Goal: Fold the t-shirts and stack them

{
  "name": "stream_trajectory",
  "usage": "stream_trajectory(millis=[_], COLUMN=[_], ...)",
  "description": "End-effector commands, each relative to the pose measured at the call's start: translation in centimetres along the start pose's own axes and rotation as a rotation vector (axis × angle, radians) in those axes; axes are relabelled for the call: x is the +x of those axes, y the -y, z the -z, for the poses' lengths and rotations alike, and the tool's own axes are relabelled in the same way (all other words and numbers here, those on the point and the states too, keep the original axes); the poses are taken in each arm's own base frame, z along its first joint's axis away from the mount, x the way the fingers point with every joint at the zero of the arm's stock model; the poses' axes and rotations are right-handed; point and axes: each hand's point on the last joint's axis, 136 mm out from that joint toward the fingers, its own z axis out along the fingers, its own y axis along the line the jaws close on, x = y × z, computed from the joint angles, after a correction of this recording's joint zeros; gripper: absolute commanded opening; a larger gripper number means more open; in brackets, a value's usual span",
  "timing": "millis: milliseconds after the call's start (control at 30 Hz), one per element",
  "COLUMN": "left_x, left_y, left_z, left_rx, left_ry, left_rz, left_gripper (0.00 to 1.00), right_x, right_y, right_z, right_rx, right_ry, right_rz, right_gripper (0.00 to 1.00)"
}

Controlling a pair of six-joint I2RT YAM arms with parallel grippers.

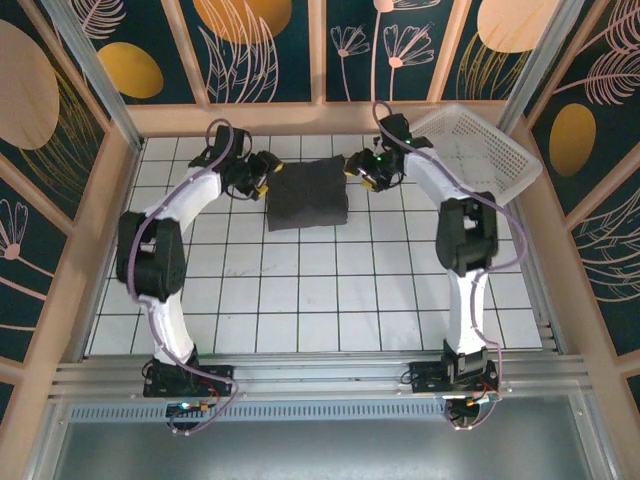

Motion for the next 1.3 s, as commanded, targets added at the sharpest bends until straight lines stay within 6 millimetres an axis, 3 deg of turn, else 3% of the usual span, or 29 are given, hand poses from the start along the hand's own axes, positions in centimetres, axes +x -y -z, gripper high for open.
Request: stream_trajectory(millis=[0, 100, 200, 267, 367, 533, 633, 767, 833, 1133, 1267], left_x=[6.3, 10.1, 10.8, 11.0, 12.1, 13.6, 13.2, 12.7, 12.5, 5.8, -0.6], left_y=[-1.2, -1.3, -1.0, 0.4, 0.4, -0.7, -1.3, -2.2, -2.7, -4.0, -5.3], left_z=[-0.5, -1.6, -3.7, -4.8, -7.0, -9.5, -10.8, -13.1, -14.0, -14.7, -12.8], left_rx=[0.053, 0.088, 0.096, 0.162, 0.111, 0.077, 0.066, 0.045, 0.054, 0.11, 0.164], left_ry=[-0.09, -0.163, -0.164, -0.171, -0.21, -0.237, -0.22, -0.202, -0.198, -0.063, 0.017], left_rz=[0.211, 0.325, 0.373, 0.401, 0.427, 0.499, 0.521, 0.538, 0.57, 0.604, 0.605], left_gripper=[0.67, 0.68, 0.75, 0.76, 0.77, 0.77, 0.76, 0.7, 0.61, 0.0, 0.0], right_x=[0.8, 3.4, 5.5, 6.5, 7.4, 7.1, 6.6, 6.5, 6.3, 5.7, 4.9], right_y=[-3.5, -2.7, -2.5, -2.1, -0.9, -2.0, -2.2, -1.6, -1.2, -0.5, -0.4], right_z=[4.9, 6.0, 6.8, 6.9, 6.6, 7.4, 7.9, 8.6, 9.0, 9.4, 9.2], right_rx=[-0.132, -0.175, -0.21, -0.2, -0.153, -0.188, -0.185, -0.182, -0.179, -0.181, -0.155], right_ry=[0.155, 0.147, 0.124, 0.103, 0.075, 0.08, 0.093, 0.098, 0.101, 0.107, 0.106], right_rz=[0.051, -0.01, -0.034, -0.034, -0.048, -0.042, -0.033, -0.041, -0.048, -0.049, -0.028], right_gripper=[0.59, 0.59, 0.59, 0.59, 0.56, 0.56, 0.56, 0.56, 0.56, 0.56, 0.54])
